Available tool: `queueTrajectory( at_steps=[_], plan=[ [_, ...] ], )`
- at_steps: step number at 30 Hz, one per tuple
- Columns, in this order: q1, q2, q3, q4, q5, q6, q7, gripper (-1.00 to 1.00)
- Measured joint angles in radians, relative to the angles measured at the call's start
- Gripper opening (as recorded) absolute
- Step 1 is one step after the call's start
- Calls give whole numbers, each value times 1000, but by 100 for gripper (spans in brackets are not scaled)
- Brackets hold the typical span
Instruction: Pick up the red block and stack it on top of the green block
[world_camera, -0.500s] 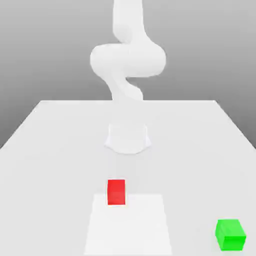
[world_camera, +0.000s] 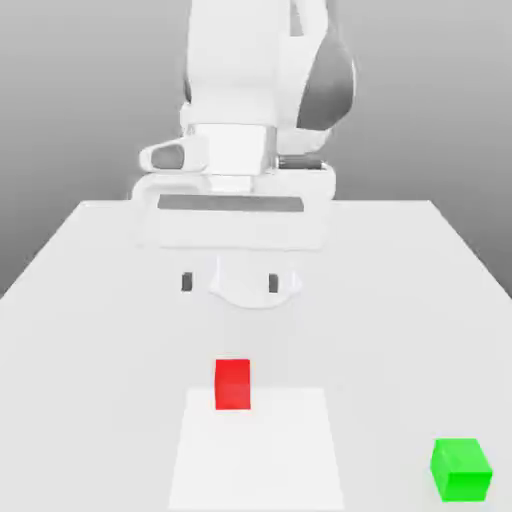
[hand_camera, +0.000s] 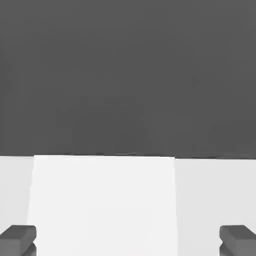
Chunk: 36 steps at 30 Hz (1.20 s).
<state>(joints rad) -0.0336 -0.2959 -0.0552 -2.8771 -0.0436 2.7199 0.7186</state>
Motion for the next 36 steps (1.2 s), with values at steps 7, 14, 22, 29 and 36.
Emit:
queueTrajectory(
  at_steps=[7,14,22,29,36],
  plan=[
    [-12,378,8,-61,69,302,-72,0],
    [-37,448,36,-52,79,362,-80,-100],
    [-42,265,28,-78,36,204,-49,-100],
    [66,237,84,52,67,46,-149,-100],
    [241,374,151,305,49,-70,-272,-100]
  ],
)
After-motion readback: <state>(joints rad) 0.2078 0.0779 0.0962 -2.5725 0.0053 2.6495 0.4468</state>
